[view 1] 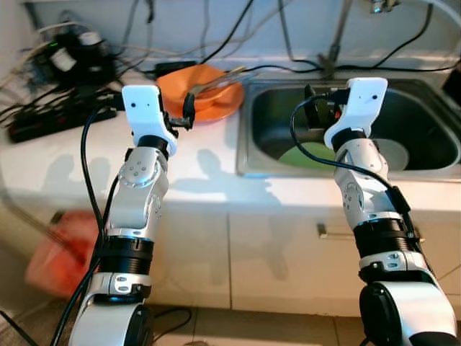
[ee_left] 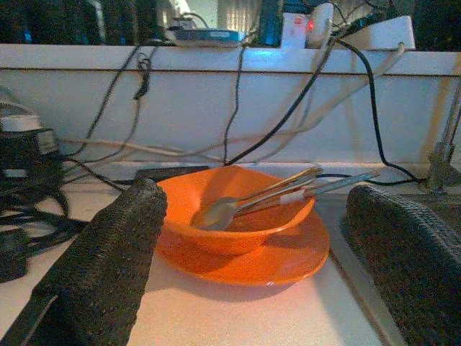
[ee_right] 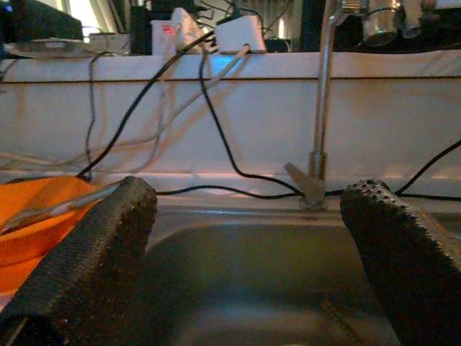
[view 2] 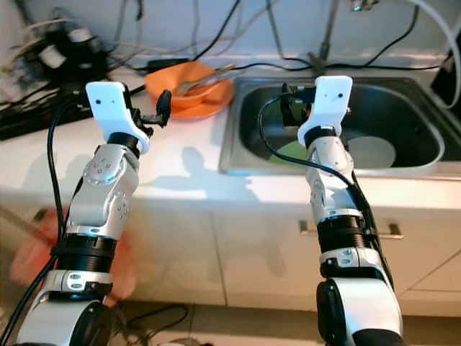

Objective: Kitchen organization

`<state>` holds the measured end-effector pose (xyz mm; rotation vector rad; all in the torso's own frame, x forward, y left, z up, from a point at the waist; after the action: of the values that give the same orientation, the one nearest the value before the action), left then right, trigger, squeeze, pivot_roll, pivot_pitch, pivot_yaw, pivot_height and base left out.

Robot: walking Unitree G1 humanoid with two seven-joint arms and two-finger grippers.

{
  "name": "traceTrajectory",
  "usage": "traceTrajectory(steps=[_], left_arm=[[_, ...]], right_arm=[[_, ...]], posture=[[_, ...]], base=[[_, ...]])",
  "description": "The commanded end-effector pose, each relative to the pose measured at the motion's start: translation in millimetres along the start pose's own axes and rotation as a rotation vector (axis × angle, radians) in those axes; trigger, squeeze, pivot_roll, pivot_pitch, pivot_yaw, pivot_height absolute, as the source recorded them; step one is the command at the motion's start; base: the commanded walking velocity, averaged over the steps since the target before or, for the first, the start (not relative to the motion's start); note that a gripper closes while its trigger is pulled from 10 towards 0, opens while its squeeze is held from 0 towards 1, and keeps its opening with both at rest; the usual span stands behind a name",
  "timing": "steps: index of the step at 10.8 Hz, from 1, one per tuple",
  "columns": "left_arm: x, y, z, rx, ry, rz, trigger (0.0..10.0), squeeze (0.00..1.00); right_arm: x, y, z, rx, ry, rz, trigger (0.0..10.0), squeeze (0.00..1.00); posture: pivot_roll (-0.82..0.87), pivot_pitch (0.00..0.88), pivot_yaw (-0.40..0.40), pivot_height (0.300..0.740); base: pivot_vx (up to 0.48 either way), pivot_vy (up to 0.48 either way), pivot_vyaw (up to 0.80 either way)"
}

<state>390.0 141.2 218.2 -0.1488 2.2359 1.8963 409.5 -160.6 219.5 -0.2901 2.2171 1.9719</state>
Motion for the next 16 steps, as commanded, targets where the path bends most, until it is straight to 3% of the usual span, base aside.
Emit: traceTrajectory(steps=[1,6,12,16], left_arm=[[0.1,1,1.5,-0.002,-0.004,0.002,10.0,0.00],[0.8,3,0.6,0.013,-0.001,-0.007,10.0,0.00],[2.8,3,0.4,-0.002,0.013,-0.009,10.0,0.00],[5.6,-3,-15.2,-0.015,-0.072,0.011,10.0,0.00]], right_arm=[[-2.3,4,1.2,0.000,0.006,-0.016,10.0,0.00],[-2.1,2,4.6,0.008,0.009,-0.004,10.0,0.00],[-1.5,-2,5.3,0.008,0.015,0.028,10.0,0.00],[-0.6,1,9.6,-0.013,0.076,0.034,10.0,0.00]], posture=[[0.15,0.000,0.063,0.740],[0.15,0.000,0.062,0.740],[0.16,0.000,0.061,0.740],[0.15,0.000,0.057,0.740]], base=[[0.382,0.000,0.00],[0.375,0.000,0.00],[0.000,0.000,0.00],[0.000,0.000,0.00]])
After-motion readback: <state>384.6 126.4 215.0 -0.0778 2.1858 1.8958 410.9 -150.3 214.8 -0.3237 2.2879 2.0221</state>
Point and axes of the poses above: a point about 5 cm out from each wrist's last joint towards the gripper, its own x axis pointing back from the gripper into the wrist, its own y axis along the axis of the wrist's last joint, z = x × y, the point moved 3 cm from there along -x, pointing out of the wrist towards the gripper, and after that the axes turned 6 degrees about x, right-handed, at the moved point
